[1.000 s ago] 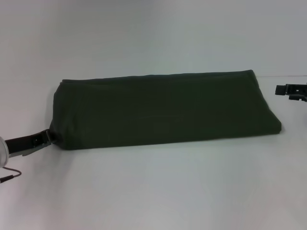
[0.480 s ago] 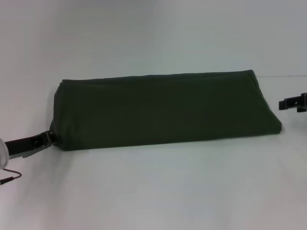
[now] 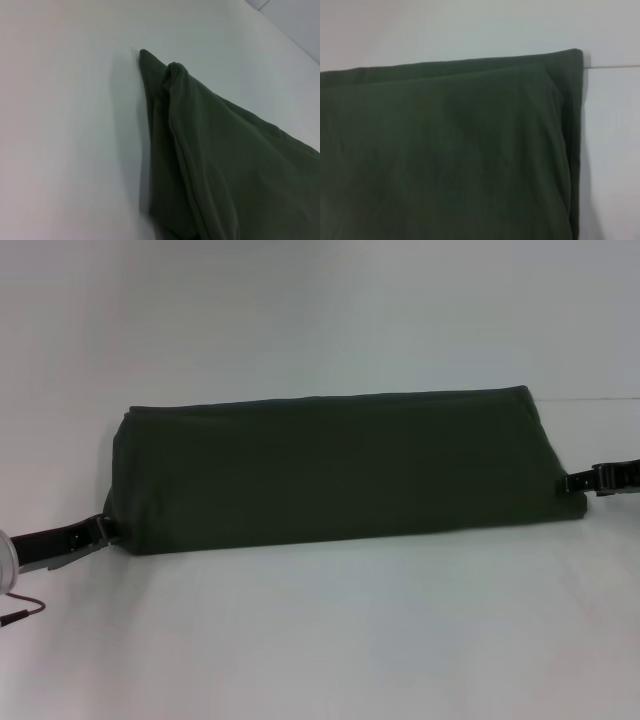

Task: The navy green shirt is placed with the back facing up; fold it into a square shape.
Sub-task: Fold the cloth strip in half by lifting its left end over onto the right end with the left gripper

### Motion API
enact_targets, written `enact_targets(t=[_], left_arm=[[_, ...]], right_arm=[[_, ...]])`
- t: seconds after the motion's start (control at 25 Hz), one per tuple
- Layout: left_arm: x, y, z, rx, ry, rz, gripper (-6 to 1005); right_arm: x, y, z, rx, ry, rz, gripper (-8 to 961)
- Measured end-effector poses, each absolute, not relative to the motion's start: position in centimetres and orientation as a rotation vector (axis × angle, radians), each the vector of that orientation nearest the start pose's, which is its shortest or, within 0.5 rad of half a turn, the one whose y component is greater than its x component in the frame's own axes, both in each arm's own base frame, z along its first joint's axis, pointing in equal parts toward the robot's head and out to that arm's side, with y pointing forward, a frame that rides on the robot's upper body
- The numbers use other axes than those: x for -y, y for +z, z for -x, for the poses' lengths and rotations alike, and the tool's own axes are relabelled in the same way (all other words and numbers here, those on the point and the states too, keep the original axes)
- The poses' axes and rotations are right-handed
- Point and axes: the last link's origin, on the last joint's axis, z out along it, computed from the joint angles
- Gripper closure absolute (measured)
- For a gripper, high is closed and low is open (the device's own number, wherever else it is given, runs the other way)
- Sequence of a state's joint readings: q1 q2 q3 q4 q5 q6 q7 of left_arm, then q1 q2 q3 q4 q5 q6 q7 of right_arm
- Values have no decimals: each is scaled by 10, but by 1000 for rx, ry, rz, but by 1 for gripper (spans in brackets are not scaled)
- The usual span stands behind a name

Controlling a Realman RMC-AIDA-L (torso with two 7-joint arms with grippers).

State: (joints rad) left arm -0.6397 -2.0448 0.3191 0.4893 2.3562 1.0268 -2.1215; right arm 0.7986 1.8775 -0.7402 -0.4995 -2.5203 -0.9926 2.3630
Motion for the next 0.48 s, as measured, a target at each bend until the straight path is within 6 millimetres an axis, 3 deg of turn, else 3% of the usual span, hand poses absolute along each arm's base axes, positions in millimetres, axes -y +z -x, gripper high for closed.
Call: enact_targets(t=[0.48], left_arm=[[-380, 14, 339, 1685, -558, 1856, 996]], right_arm=[[-441, 42, -304, -1362, 22, 2036, 325]])
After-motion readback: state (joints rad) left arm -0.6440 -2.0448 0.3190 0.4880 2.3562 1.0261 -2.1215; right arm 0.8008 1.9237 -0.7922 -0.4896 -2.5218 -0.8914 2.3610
